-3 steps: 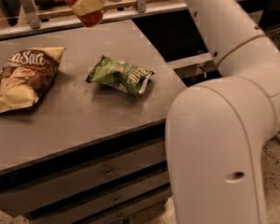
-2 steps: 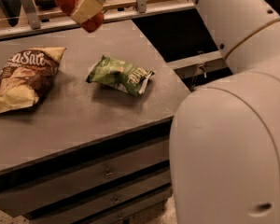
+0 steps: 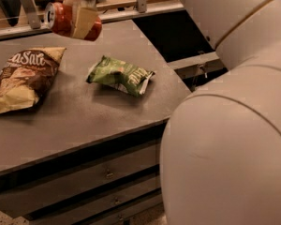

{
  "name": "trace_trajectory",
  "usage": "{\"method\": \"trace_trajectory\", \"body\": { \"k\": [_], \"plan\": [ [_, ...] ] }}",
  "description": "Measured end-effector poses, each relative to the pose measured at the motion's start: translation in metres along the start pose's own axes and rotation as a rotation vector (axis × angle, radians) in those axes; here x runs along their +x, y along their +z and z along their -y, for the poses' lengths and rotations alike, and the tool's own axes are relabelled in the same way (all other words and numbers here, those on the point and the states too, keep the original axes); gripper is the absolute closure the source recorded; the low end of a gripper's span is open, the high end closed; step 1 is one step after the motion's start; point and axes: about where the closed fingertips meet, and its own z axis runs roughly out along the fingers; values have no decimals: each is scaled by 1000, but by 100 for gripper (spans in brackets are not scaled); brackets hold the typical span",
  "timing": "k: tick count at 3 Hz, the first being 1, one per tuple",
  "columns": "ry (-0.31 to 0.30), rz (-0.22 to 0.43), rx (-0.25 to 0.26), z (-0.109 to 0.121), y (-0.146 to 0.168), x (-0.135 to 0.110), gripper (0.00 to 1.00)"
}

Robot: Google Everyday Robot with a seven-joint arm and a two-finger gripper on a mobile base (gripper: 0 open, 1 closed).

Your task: Knock coke can over

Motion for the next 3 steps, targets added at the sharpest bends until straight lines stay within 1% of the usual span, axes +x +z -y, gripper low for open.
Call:
{"method": "trace_trajectory", "body": {
  "k": [1, 2, 3],
  "plan": [
    [-109, -76, -39, -9, 8, -5, 100],
    [-249, -147, -65, -9, 31, 2, 100],
    [-391, -190, -72, 0, 60, 11, 100]
  ]
}}
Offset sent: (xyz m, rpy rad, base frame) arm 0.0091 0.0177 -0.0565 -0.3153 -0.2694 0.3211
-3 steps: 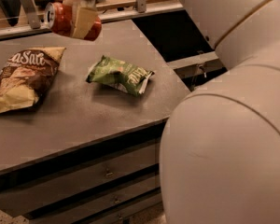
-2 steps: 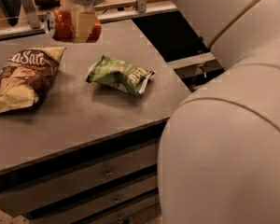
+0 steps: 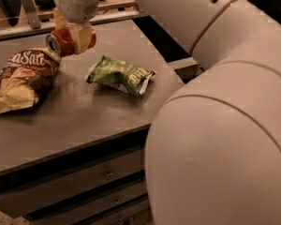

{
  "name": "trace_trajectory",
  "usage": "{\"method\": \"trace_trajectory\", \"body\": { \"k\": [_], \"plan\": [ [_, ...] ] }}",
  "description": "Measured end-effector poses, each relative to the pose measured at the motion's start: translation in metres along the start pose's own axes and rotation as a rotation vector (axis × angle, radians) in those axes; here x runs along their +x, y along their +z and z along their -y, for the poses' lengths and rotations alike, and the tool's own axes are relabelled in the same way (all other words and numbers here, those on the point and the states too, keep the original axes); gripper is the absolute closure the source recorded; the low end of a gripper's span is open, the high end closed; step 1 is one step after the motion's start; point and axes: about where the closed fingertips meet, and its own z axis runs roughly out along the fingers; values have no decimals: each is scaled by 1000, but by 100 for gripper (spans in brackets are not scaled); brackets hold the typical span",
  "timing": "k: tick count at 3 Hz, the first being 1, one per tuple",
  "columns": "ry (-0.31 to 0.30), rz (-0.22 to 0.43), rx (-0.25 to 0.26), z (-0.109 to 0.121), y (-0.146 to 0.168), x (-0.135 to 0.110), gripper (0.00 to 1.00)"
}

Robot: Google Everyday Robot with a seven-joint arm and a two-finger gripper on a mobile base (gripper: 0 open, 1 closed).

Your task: Knock coke can over

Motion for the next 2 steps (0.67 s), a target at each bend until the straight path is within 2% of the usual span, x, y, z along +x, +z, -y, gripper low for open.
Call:
{"method": "trace_trajectory", "body": {
  "k": [1, 2],
  "plan": [
    [-95, -10, -15, 0, 28, 3, 100],
    [-159, -7, -47, -10, 64, 10, 100]
  ]
}}
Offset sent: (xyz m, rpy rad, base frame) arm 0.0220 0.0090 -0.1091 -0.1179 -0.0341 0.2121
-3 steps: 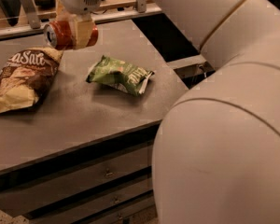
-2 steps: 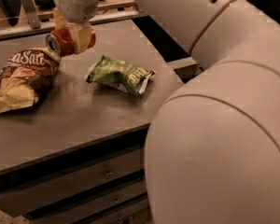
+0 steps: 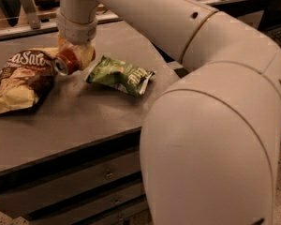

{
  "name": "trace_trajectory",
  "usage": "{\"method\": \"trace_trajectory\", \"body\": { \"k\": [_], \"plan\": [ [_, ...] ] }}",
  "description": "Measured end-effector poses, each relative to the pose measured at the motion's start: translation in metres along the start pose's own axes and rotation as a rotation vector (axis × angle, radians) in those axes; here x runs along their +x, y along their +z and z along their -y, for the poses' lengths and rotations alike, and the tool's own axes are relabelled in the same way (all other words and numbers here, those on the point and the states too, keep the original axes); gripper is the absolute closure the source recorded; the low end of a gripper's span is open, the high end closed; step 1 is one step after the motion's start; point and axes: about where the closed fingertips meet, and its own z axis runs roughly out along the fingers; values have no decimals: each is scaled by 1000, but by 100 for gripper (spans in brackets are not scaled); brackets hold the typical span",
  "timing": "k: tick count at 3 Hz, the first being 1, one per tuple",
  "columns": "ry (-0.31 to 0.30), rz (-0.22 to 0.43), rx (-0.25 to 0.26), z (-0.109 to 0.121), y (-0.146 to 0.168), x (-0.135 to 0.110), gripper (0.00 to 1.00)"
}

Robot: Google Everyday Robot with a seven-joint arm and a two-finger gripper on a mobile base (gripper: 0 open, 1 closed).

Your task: Knock coke can over

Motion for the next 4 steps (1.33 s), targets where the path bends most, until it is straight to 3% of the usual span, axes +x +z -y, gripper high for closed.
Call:
{"method": "trace_trajectory", "body": {
  "k": [1, 4],
  "plan": [
    [-6, 2, -4, -1, 4, 0, 86],
    [-8, 7, -11, -1, 10, -2, 15]
  ]
}}
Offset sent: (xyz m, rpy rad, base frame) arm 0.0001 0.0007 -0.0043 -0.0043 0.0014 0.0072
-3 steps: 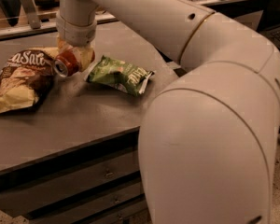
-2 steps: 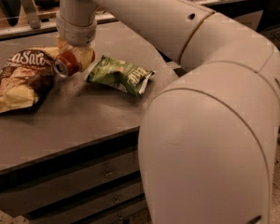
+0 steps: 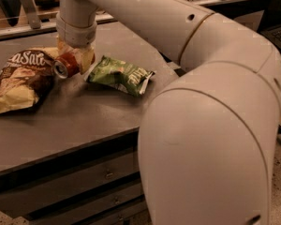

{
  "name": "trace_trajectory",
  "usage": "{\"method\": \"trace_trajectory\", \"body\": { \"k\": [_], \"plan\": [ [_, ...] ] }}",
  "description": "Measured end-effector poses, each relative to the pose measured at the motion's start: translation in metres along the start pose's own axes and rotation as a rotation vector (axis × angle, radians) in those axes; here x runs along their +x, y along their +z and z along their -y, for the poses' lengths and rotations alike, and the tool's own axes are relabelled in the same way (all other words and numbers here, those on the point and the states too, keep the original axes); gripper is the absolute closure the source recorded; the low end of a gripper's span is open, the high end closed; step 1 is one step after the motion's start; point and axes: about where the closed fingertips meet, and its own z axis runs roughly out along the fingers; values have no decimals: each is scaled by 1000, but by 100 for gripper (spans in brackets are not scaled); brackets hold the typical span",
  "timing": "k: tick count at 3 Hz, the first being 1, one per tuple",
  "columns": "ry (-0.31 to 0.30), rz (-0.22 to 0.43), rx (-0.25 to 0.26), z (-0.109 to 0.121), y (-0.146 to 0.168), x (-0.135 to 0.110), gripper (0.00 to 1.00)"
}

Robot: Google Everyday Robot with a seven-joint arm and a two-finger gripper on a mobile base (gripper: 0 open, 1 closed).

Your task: Knock coke can over

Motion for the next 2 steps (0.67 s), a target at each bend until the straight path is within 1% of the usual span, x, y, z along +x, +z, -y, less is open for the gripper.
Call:
{"method": "trace_trajectory", "body": {
  "k": [1, 2],
  "plan": [
    [-1, 1, -1, 0, 1, 0, 0],
    [-1, 1, -1, 0, 1, 0, 0]
  ]
}}
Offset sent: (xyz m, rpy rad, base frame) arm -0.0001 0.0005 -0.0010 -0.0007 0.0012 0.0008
